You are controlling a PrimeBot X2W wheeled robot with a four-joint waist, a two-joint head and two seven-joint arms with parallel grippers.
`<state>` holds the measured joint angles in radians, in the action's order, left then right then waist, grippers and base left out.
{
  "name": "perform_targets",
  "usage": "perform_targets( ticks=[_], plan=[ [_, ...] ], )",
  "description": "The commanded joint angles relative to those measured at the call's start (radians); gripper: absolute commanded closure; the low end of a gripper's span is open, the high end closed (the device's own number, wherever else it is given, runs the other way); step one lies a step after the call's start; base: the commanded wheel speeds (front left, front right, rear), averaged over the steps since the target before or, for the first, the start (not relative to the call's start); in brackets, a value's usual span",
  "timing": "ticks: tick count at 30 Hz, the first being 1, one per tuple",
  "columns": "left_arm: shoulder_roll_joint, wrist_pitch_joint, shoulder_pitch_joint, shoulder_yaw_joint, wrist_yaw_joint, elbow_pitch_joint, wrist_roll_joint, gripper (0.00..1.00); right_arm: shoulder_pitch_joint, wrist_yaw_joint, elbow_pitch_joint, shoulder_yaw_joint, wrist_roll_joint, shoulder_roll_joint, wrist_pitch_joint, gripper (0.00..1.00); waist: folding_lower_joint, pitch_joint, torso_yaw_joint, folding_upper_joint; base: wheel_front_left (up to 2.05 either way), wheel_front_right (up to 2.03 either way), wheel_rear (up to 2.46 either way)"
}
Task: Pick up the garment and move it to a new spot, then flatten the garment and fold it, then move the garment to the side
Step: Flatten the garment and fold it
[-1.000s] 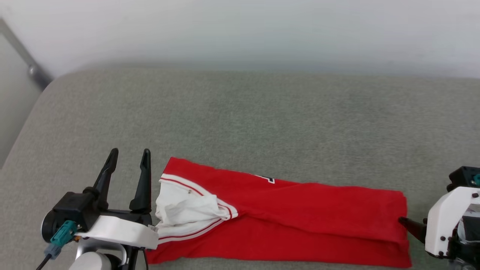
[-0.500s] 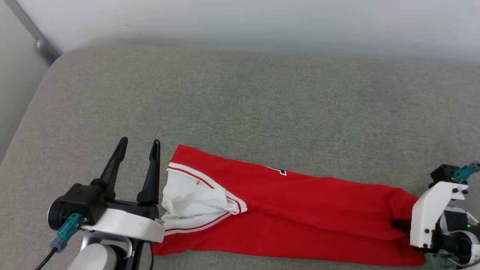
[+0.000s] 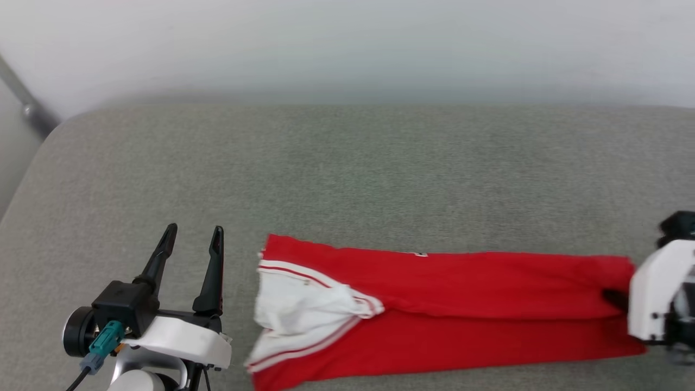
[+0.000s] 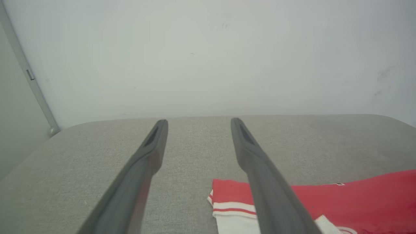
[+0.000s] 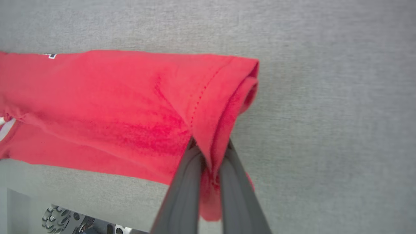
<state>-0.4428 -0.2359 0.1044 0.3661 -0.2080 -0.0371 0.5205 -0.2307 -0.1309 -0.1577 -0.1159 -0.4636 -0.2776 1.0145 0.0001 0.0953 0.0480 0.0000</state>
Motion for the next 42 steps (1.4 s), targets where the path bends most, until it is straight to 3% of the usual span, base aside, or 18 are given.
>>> perform_targets(
  ticks=[1, 9, 13, 17, 22, 30, 38, 42],
  plan=[
    [-0.005, -0.001, -0.012, -0.003, -0.004, 0.001, -0.003, 0.00, -0.005, 0.000, 0.016, -0.024, 0.007, -0.021, 0.008, 1.00, -0.0001, -0.012, -0.021, 0.0000, 0.00, 0.00, 0.00],
    [-0.005, -0.007, -0.031, -0.006, -0.009, 0.014, 0.004, 0.00, 0.016, 0.000, 0.087, -0.222, 0.042, -0.046, 0.103, 1.00, -0.0001, -0.020, -0.062, 0.0000, 0.00, 0.00, 0.00],
    [0.002, -0.008, -0.029, 0.001, -0.014, 0.018, -0.001, 0.00, -0.005, 0.000, 0.107, -0.290, -0.007, 0.031, 0.169, 1.00, -0.0001, -0.025, -0.066, 0.0000, 0.00, 0.00, 0.00],
    [0.007, -0.008, -0.026, 0.007, -0.016, 0.024, -0.003, 0.00, -0.022, 0.000, 0.106, -0.322, -0.109, 0.155, 0.240, 1.00, -0.0001, -0.036, -0.061, 0.0000, 0.00, 0.00, 0.00],
    [0.012, -0.002, -0.020, 0.019, -0.015, 0.028, -0.002, 0.00, -0.015, 0.000, 0.081, -0.336, -0.282, 0.225, 0.301, 1.00, -0.0001, -0.048, -0.031, 0.0000, 0.00, 0.00, 0.00],
    [0.033, 0.000, 0.016, 0.038, -0.003, 0.040, 0.002, 0.00, -0.026, 0.000, -0.073, -0.147, -0.571, 0.228, 0.202, 1.00, -0.0001, -0.034, 0.029, 0.0000, 0.00, 0.00, 0.00],
    [0.054, -0.003, 0.063, 0.052, 0.013, 0.062, 0.005, 0.00, -0.097, 0.000, -0.165, 0.081, -0.672, 0.228, 0.021, 1.00, -0.0001, 0.006, 0.077, 0.0000, 0.00, 0.00, 0.00],
    [0.060, -0.007, 0.077, 0.049, 0.013, 0.071, 0.002, 0.00, -0.140, 0.000, -0.223, 0.194, -0.649, 0.228, -0.087, 1.00, -0.0001, 0.023, 0.084, 0.0000, 0.00, 0.00, 0.00]
  ],
)
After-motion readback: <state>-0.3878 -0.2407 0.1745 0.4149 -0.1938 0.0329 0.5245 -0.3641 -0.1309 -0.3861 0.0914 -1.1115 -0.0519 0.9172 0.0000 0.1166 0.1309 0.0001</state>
